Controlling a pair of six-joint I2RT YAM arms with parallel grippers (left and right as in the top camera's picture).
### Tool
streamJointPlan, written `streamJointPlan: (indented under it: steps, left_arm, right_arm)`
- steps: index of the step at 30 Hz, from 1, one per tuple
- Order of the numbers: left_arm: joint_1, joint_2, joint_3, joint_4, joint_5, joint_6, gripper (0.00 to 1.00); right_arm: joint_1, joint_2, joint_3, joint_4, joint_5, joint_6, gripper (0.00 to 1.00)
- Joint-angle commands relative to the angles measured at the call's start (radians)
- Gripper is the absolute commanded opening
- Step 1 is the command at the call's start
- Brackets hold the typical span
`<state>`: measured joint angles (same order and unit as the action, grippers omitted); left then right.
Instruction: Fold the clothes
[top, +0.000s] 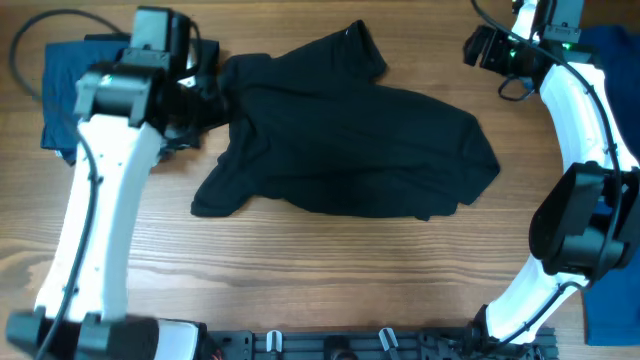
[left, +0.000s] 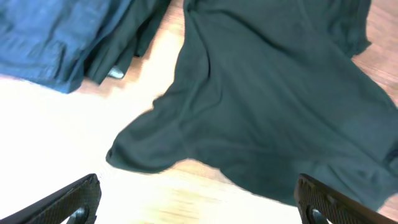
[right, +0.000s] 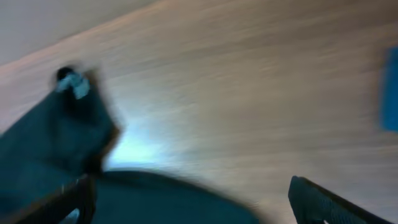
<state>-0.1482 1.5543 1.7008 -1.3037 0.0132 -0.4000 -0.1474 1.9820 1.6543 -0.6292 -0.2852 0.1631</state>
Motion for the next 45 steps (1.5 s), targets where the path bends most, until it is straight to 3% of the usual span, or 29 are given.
streamJointPlan:
  steps: [1,4,6,7,9,10,17,32,45]
  left_arm:
    - [0.005,-0.061,0.001,-0.045,-0.033,-0.027,1.00]
    - [0.005,-0.054,0.001,-0.061,-0.084,-0.027,1.00]
    - [0.005,-0.045,0.000,-0.053,-0.086,-0.027,1.00]
    - [0.005,-0.039,0.000,-0.046,-0.086,-0.027,1.00]
    - [0.005,-0.020,-0.002,-0.022,-0.087,-0.027,1.00]
    - [0.005,-0.012,-0.003,-0.009,-0.087,-0.027,1.00]
    - [0.005,0.070,-0.033,0.100,-0.087,-0.026,1.00]
    - [0.007,0.202,-0.033,0.113,-0.094,0.010,1.00]
    - [0.007,0.203,-0.033,0.107,-0.094,0.010,1.00]
  right_arm:
    - [-0.003,-0.006,0.009,-0.113,-0.316,-0.072,1.00]
    - [-0.008,-0.006,0.009,-0.248,-0.256,-0.144,0.99]
    - [-0.014,-0.005,0.009,-0.330,-0.158,-0.133,0.84]
    - [-0.017,-0.005,0.008,-0.370,-0.119,-0.133,0.66]
    - [-0.020,-0.005,0.006,-0.438,-0.062,-0.133,0.14]
    - [-0.019,-0.005,0.004,-0.460,-0.043,-0.134,0.04]
    - [-0.014,0.013,-0.098,-0.435,0.119,-0.028,0.04]
    - [-0.004,0.024,-0.369,-0.127,0.053,0.023,0.04]
    - [-0.003,0.025,-0.547,0.372,0.322,0.047,0.04]
